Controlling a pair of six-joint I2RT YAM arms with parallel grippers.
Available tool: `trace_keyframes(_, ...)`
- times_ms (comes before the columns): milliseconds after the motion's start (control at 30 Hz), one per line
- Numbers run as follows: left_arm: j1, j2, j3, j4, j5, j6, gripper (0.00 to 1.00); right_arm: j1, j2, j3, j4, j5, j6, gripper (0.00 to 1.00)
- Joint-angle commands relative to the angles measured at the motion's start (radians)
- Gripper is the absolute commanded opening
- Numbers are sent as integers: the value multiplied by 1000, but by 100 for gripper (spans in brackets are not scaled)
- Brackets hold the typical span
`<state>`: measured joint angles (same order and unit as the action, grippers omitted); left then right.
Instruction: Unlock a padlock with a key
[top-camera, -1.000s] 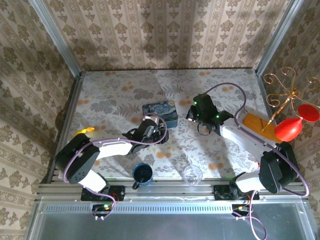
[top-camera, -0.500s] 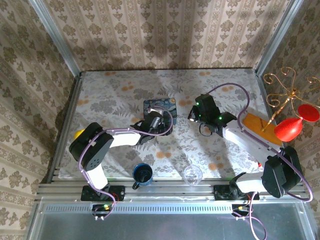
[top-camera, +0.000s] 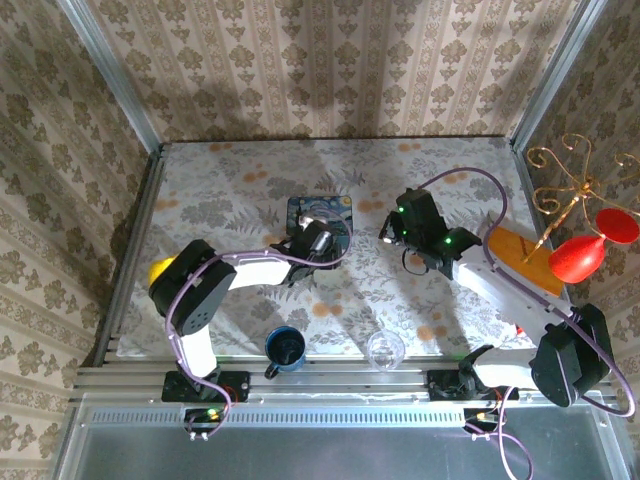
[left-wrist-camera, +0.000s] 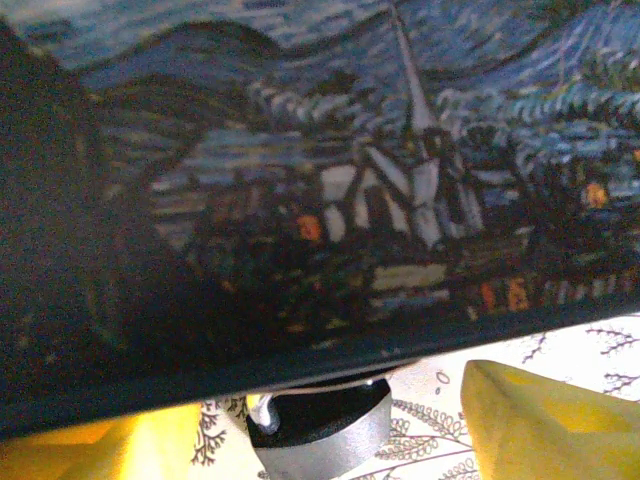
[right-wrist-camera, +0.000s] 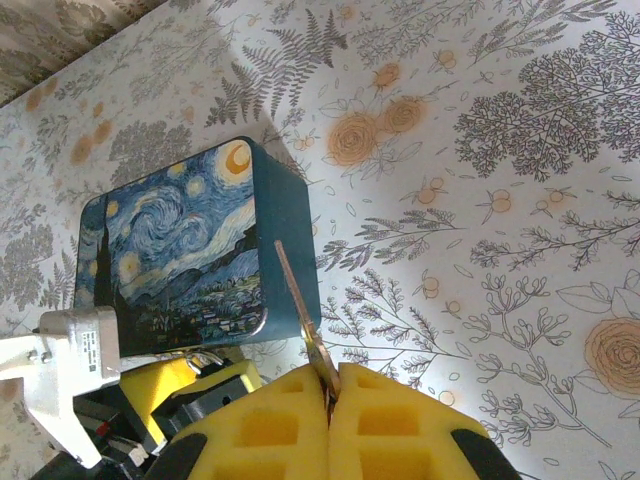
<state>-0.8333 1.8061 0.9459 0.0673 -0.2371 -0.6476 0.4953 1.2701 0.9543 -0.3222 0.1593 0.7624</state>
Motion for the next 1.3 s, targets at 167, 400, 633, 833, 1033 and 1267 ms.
trace_keyframes(167, -18, 33, 77, -121, -97, -49, 67, 5, -25, -24, -15, 39, 2, 0)
trace_keyframes(400, -17, 42, 73, -100, -85, -53, 63, 5, -29, -26, -9, 43, 2, 0)
trace_keyframes(633, -20, 63, 110, -162, -136, -85, 62, 5, -25, -31, 0, 40, 5, 0)
trace_keyframes(833, -31, 77, 138, -193, -181, -82, 61, 5, -26, -32, 2, 38, 5, 0)
trace_keyframes(1033, -38, 104, 166, -207, -191, -98, 59, 4, -21, -34, 4, 35, 5, 0)
trace_keyframes(1267, -45, 127, 212, -250, -225, -107, 59, 5, -17, -35, 10, 31, 6, 0)
